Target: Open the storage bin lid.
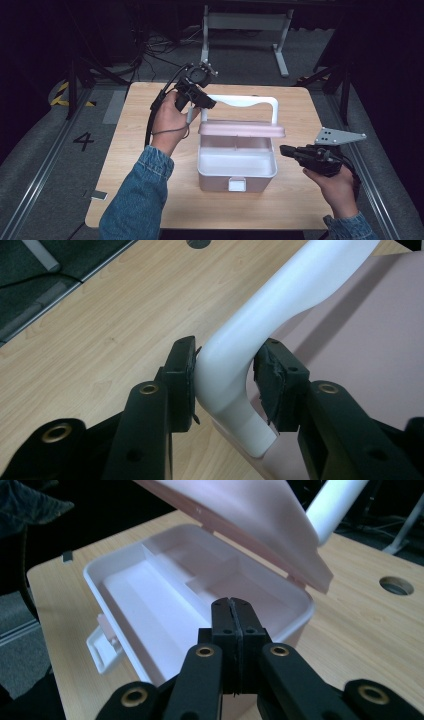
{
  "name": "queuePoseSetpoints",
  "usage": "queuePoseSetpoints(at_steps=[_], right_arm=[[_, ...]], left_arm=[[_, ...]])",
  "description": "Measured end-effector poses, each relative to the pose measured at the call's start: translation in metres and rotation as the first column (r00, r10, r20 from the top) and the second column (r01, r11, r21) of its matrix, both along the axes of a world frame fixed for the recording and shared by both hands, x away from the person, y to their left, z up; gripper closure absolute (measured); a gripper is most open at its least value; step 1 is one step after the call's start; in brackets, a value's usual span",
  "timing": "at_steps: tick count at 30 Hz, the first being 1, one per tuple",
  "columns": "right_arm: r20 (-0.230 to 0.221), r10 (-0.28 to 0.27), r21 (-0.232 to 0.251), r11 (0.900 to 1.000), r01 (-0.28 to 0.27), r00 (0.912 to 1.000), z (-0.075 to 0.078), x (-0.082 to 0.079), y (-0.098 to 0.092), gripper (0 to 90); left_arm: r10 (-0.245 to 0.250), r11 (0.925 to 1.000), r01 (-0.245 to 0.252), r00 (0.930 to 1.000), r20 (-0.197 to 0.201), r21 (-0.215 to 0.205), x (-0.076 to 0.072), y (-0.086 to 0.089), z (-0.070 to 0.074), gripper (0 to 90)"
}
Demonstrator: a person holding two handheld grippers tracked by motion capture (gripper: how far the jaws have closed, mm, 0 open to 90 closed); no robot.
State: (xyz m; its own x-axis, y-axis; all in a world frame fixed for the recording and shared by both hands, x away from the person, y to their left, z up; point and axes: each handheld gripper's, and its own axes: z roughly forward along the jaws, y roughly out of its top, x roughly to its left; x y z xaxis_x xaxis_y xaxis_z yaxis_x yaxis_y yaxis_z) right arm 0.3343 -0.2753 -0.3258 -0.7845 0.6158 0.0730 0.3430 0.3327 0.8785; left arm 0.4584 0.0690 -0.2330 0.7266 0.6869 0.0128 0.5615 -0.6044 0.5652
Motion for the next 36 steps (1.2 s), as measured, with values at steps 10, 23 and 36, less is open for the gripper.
queuePoseSetpoints(at_steps=[10,23,36], right_arm=[[0.048,-0.028,0.091,0.996,0.024,0.9984,0.004,0.005,0.004,90.0],[0.058,-0.019,0.104,0.995,0.013,0.9981,0.003,0.009,0.009,90.0],[0.004,-0.022,0.140,0.990,0.021,0.9998,0.005,0.012,0.007,90.0]], left_arm=[[0.003,0.9999,-0.003,1.0000,0.008,0.010,-0.006,0.000,-0.002,62.6],[0.047,0.9986,-0.048,0.9974,0.055,0.022,-0.028,0.022,0.004,37.4],[0.029,0.9964,-0.028,0.9995,-0.009,0.081,-0.060,0.052,-0.004,38.5]])
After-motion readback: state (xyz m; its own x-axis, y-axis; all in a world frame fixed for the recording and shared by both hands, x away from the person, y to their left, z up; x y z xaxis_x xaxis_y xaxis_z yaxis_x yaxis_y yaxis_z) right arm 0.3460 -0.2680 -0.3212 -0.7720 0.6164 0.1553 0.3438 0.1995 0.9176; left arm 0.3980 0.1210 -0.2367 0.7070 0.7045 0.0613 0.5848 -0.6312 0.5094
